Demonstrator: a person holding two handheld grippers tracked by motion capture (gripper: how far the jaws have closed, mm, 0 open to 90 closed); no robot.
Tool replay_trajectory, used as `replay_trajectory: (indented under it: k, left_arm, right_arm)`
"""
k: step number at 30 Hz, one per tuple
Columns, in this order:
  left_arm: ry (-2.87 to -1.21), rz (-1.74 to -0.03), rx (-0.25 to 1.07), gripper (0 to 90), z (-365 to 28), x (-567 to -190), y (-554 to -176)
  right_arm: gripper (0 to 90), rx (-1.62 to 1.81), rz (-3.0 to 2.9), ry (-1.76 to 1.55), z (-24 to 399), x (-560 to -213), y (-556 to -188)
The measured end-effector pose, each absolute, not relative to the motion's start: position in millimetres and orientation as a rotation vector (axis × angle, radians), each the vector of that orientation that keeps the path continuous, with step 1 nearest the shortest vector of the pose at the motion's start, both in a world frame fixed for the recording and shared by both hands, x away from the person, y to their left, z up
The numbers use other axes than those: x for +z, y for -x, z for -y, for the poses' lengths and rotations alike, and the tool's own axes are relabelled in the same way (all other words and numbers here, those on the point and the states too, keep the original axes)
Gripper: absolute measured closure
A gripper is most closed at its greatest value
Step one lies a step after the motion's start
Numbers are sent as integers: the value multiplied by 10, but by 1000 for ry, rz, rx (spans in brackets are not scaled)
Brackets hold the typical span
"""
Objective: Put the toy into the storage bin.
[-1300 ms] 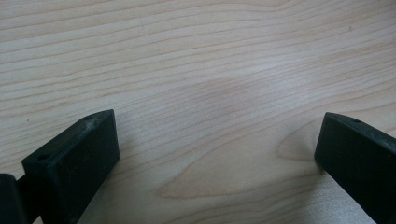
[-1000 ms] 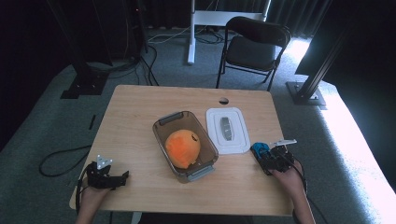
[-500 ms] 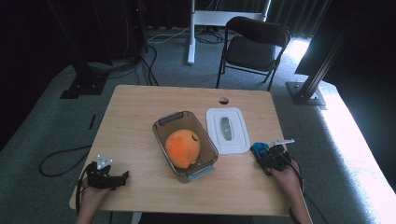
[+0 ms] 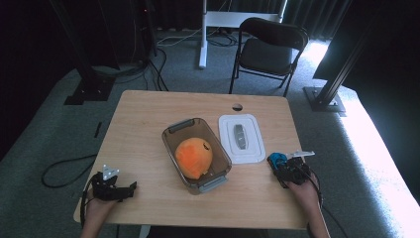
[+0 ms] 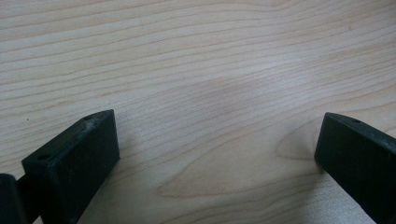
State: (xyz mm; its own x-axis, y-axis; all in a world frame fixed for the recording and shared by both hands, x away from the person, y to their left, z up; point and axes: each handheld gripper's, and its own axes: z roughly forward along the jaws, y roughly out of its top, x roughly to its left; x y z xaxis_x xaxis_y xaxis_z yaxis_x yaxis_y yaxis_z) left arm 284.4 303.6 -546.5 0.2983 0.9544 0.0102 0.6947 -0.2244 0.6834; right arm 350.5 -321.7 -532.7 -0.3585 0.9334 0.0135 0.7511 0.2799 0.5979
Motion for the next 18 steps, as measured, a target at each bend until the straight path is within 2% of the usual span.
replay_trajectory:
  k: [18]
  left_arm:
    - [-1999, -1461, 590, 2, -3037, -5466, -2846]
  right_arm:
    - [252, 773, -2214, -1533, 3162, -5053, -3481]
